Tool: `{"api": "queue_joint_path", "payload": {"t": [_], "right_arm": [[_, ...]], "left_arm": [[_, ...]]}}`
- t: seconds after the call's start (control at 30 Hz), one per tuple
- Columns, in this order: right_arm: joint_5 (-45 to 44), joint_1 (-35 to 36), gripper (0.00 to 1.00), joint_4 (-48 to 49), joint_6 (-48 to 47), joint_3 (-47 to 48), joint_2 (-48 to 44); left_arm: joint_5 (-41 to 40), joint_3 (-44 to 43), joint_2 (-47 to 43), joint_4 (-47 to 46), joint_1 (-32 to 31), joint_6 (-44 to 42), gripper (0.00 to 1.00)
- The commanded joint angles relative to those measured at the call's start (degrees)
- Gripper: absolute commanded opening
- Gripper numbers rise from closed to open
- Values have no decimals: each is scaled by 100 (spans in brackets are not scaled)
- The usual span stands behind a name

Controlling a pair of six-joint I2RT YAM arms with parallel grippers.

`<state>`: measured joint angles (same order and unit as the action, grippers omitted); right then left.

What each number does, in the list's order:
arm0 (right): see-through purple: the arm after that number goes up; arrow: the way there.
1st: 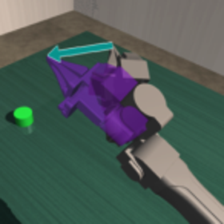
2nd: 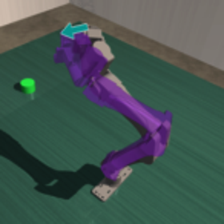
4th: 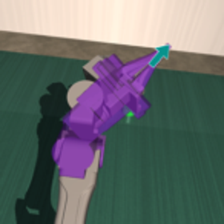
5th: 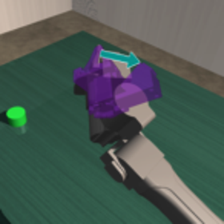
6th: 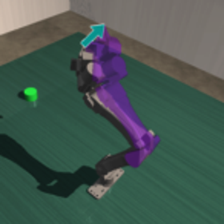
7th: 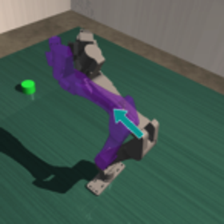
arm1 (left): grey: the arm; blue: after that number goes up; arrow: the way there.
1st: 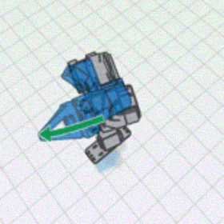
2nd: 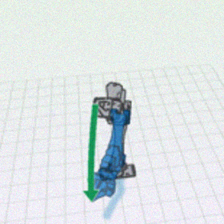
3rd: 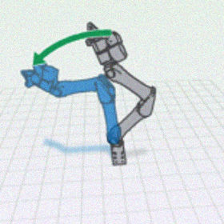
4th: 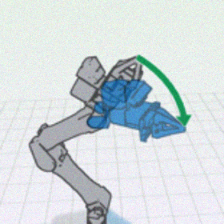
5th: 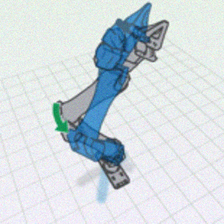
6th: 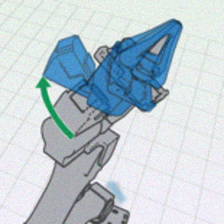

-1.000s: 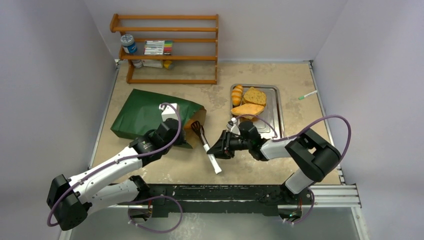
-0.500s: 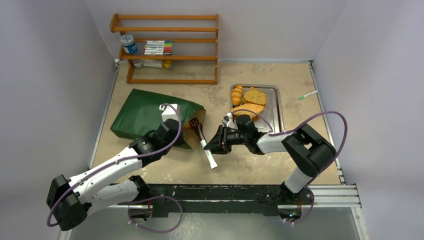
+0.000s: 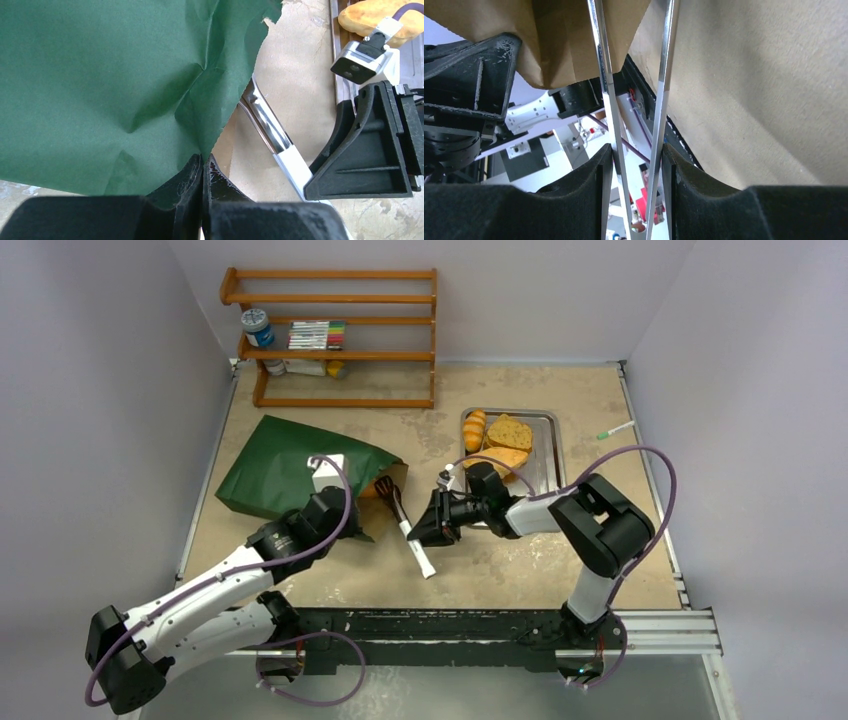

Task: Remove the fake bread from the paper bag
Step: Take out the fake bread from the paper bag.

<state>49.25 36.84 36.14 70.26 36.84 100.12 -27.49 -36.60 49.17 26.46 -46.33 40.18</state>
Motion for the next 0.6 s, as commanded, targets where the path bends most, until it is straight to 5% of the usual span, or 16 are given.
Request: {"api": "queue_joint_path", "payload": {"t": [0.0,0.3,0.57], "right_arm": [[363,-44,41,-49,-326,432,205],[555,-41,36,-337,-605,913,601],[543,-44,0,-417,-606,864,543]], "left_arm": [[-178,103,-135,-4,-43,141,0],[-143,79,23,-57,-59,156,0],[-306,-4,125,-121,-61,196,0]]}}
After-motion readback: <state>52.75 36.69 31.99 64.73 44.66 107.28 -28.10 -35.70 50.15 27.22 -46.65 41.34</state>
